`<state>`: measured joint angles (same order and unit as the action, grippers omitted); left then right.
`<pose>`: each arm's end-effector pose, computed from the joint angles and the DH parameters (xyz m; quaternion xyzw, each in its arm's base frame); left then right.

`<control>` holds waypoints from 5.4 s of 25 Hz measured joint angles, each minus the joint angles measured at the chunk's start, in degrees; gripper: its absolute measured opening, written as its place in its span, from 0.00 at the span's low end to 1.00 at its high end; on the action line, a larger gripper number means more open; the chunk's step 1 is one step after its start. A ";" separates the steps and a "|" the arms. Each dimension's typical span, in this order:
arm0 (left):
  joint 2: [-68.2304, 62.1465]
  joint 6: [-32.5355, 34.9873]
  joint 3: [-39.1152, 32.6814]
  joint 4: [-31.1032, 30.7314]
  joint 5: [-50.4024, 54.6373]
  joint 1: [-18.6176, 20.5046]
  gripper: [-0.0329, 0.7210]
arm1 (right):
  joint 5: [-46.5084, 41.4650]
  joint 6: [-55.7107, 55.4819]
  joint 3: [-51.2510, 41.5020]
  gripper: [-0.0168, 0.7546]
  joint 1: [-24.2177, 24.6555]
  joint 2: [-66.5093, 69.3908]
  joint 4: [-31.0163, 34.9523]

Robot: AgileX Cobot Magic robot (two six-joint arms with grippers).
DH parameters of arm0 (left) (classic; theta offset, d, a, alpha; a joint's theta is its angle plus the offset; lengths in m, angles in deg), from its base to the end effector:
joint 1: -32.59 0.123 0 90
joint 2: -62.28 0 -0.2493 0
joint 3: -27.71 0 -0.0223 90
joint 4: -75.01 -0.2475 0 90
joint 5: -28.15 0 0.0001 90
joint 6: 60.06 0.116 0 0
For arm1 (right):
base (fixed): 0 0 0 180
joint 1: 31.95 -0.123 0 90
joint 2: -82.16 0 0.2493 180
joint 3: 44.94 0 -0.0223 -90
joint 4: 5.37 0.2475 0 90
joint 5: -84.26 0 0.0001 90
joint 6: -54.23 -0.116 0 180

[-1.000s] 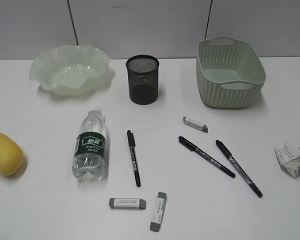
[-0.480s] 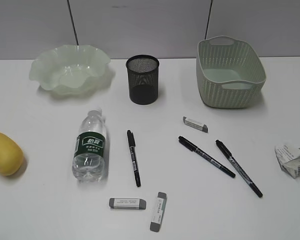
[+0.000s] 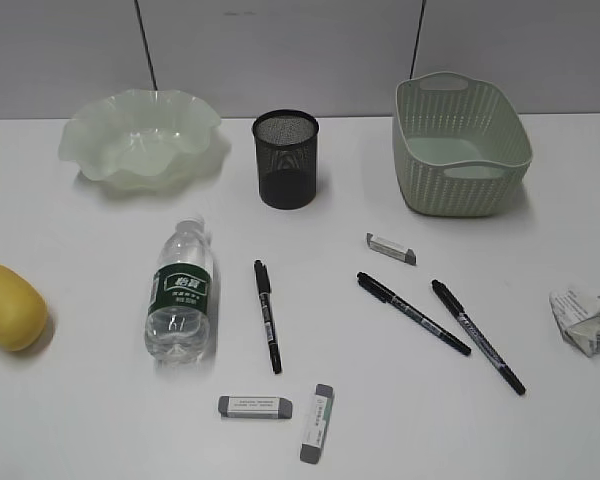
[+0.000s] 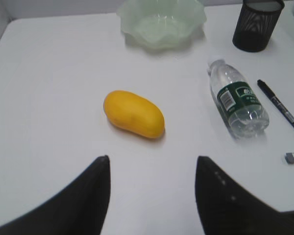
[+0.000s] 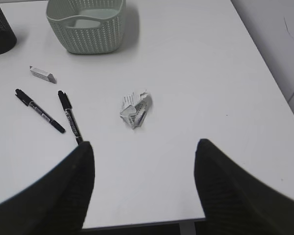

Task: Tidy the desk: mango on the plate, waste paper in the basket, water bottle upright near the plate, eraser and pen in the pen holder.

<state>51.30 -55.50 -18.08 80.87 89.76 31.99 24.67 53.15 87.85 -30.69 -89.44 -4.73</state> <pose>0.0517 -0.0110 0.2700 0.0408 0.8568 -0.0334 0.5130 0.0499 0.0000 0.2681 0.0170 0.8441 0.0047 0.5358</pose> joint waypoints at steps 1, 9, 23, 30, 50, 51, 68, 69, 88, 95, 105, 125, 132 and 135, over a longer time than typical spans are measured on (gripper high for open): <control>-1.76 -0.20 0.30 0.00 0.46 0.00 0.64 | 0.00 0.00 0.00 0.68 0.00 0.00 0.00; -20.27 -2.32 9.84 0.34 3.43 0.00 0.72 | 0.00 0.05 0.00 0.68 0.00 0.00 0.00; -55.04 -25.06 22.04 9.65 4.68 0.00 0.72 | 0.00 -0.01 0.00 0.68 0.00 0.00 0.00; -66.28 -29.20 22.21 8.26 4.75 0.00 0.74 | 0.00 -0.01 0.00 0.68 0.00 0.00 -0.06; -76.19 -31.31 22.23 13.06 -12.93 0.00 0.93 | 0.00 -0.01 0.00 0.68 0.00 0.00 -0.11; -76.65 -31.31 21.78 12.12 -12.79 0.00 0.94 | 0.00 -0.01 0.00 0.68 0.00 0.00 -0.11; -85.92 -45.53 17.79 4.12 -22.30 0.00 0.93 | 0.00 -0.01 0.00 0.68 0.00 0.00 -0.11; -86.24 -46.42 17.79 3.98 -22.99 0.00 0.93 | 0.00 -0.01 0.00 0.68 0.00 0.00 -0.11; -94.53 -48.78 17.79 2.20 -29.07 -2.08 0.91 | 0.00 -0.01 0.00 0.68 0.00 0.00 -0.11; -96.08 -49.08 17.79 1.86 -32.03 -2.08 0.91 | 0.00 -0.01 0.00 0.68 0.00 0.00 -0.11; -99.27 -49.08 17.79 0.11 -33.10 -2.08 0.90 | 0.00 -0.01 0.00 0.68 0.00 0.00 -0.11; -92.38 -40.02 19.00 -4.57 -33.48 -2.53 0.82 | 0.00 -0.01 0.00 0.68 0.00 0.00 -0.11; -88.26 -29.63 34.17 -4.69 -30.90 -2.65 0.82 | 0.00 -0.01 0.00 0.68 0.00 0.00 -0.11; -89.62 -28.45 42.26 -4.69 -30.23 -2.65 0.82 | 0.00 -0.01 0.00 0.68 0.00 0.00 -0.11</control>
<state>-38.33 -83.94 24.18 76.18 59.53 29.34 24.67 53.14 87.85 -30.69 -89.44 -4.84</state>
